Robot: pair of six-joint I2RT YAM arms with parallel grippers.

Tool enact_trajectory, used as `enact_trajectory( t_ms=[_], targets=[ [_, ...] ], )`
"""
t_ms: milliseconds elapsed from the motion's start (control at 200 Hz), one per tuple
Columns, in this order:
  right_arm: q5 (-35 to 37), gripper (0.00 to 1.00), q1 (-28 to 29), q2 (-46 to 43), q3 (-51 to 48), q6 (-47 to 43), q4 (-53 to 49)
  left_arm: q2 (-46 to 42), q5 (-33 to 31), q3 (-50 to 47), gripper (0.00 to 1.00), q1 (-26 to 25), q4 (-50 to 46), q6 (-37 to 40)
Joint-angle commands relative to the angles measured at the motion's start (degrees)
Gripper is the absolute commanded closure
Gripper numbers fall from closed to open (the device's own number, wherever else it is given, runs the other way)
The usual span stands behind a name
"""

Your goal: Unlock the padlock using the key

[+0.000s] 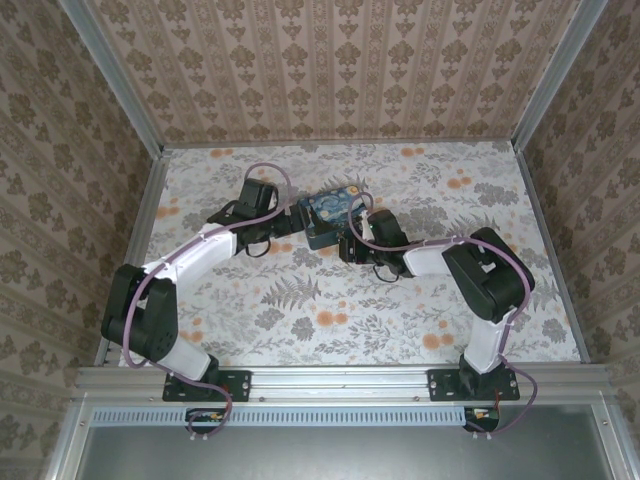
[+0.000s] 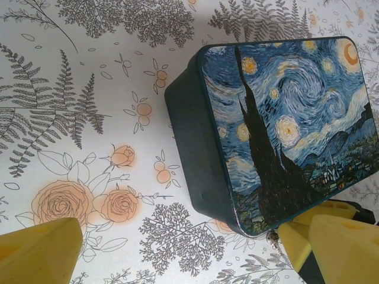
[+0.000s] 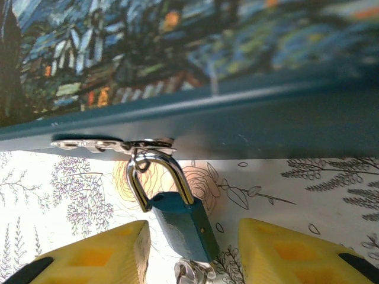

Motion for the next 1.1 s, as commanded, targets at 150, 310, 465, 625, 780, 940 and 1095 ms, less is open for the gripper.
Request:
enact_trajectory(
  t_ms=[150, 310, 465, 625, 780, 940, 1095],
  targets=[
    [0.4, 0.63, 0.8, 1.7, 0.6, -1.2, -1.2, 0.8, 0.7, 1.7, 0.0, 0.1, -0.4, -0.7],
    [1.5, 0.73, 0.8, 1.9, 0.6, -0.6, -0.9, 0.9, 0.7, 1.5, 0.0, 0.1, -0.1, -0.6],
    [3.2, 0.93, 0.8, 1.1, 0.3, -0.1, -1.2, 0.6, 0.6, 1.5, 0.0, 0.0, -0.3, -0.3],
    [5.3, 1.0, 0.7, -1.5, -0.7, -0.6, -3.5, 0.1, -0.1, 2.3, 0.0, -0.3, -1.9, 0.8],
    [6.1, 1.0, 0.8, -4.0, -2.2, -1.0, -5.8, -0.3, -3.3, 4.4, 0.0, -2.7, -5.3, 3.1],
    [6.6, 1.0, 0.6, -7.0, -4.3, -1.4, -8.7, -0.4, -7.5, 6.3, 0.0, -5.9, -8.5, 4.8],
    [7.4, 1.0, 0.6, -9.7, -6.6, -1.2, -10.4, 1.3, -11.1, 8.5, 0.0, -8.7, -10.4, 6.1]
  ],
)
